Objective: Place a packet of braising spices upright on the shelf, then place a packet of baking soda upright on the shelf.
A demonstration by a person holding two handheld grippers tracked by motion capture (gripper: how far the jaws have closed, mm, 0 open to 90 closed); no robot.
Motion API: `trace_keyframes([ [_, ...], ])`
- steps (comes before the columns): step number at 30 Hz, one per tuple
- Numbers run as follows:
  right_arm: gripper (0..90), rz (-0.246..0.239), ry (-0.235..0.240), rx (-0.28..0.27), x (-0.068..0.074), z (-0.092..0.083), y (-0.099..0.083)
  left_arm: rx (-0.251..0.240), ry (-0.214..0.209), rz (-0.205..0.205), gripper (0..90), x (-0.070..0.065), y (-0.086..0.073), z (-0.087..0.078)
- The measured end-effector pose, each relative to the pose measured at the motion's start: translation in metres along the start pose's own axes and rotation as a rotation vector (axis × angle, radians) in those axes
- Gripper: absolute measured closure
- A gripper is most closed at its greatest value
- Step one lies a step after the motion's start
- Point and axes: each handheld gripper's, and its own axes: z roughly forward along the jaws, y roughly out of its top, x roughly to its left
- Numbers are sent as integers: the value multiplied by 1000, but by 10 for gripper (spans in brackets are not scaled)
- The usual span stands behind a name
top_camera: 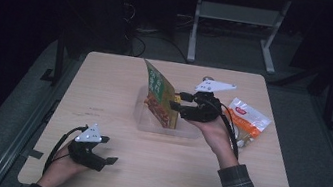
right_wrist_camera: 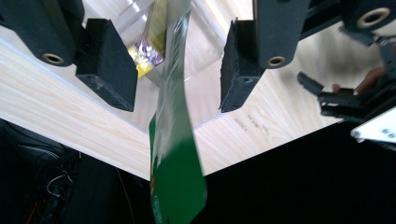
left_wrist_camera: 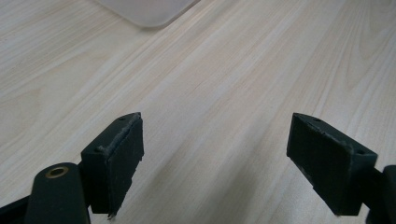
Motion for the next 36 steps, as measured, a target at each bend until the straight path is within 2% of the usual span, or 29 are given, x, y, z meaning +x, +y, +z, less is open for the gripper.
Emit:
trace_keyframes([
  [7,420,-12,-7,15,3,-15,-14,6,1,5,182,0,0,0],
  [9,415,-13,-9,21,3,-18,-19,-1,0,-8,182,-1,0,0],
  [16,397,-21,-10,36,6,-34,-34,1,1,6,175,0,1,-1],
  [25,403,-14,-43,97,0,-51,-62,1,-11,8,174,-2,0,1],
  [30,446,0,-88,133,-12,-62,-78,4,-17,-5,177,-2,-1,2],
  [32,481,-2,-118,150,-20,-66,-84,4,-18,-6,179,-2,-1,2],
  [36,559,25,-155,164,-38,-72,-93,8,-14,-2,183,-2,-1,2],
])
